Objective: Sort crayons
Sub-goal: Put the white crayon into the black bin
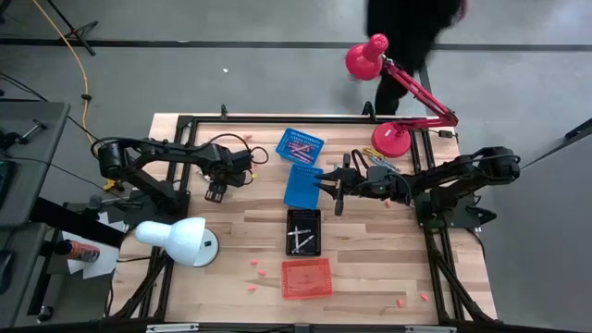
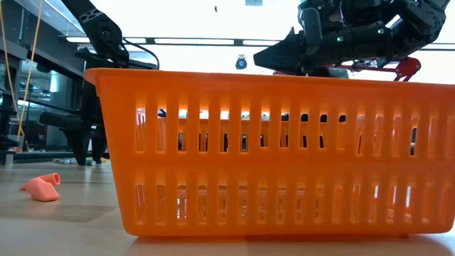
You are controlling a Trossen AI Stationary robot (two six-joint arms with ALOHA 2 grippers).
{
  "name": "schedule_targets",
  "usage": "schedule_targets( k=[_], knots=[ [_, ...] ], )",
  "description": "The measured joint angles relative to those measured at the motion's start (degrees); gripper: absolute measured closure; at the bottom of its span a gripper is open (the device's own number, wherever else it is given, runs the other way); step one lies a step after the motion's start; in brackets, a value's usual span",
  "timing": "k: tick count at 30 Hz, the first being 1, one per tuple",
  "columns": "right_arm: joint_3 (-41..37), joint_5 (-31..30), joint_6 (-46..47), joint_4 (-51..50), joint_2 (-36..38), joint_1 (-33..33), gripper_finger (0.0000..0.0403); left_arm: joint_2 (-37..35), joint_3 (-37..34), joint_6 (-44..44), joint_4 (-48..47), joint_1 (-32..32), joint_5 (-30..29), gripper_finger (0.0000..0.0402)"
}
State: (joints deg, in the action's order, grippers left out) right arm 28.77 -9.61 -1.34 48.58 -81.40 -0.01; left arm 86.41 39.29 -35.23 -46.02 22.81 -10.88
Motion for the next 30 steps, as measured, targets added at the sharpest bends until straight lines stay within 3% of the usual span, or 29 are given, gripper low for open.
schedule_targets(
  k=[5,12,21,30],
  knots=[
    [0.00,0.00,-0.07,0.00,-0.01,0.00,0.0311,0.07,-0.06,-0.56,-0.06,0.00,0.14,0.0258],
    [0.00,0.00,-0.09,0.00,-0.01,0.00,0.0311,0.10,-0.13,0.98,-0.62,0.01,1.91,0.0389],
    [0.00,0.00,-0.12,0.00,0.00,0.00,0.0311,0.32,1.19,2.14,-1.33,0.04,2.05,0.0397],
    [0.00,0.00,-0.13,-0.28,0.00,0.00,0.0311,-0.56,9.35,5.37,0.23,-0.46,5.91,0.0401]
  ],
)
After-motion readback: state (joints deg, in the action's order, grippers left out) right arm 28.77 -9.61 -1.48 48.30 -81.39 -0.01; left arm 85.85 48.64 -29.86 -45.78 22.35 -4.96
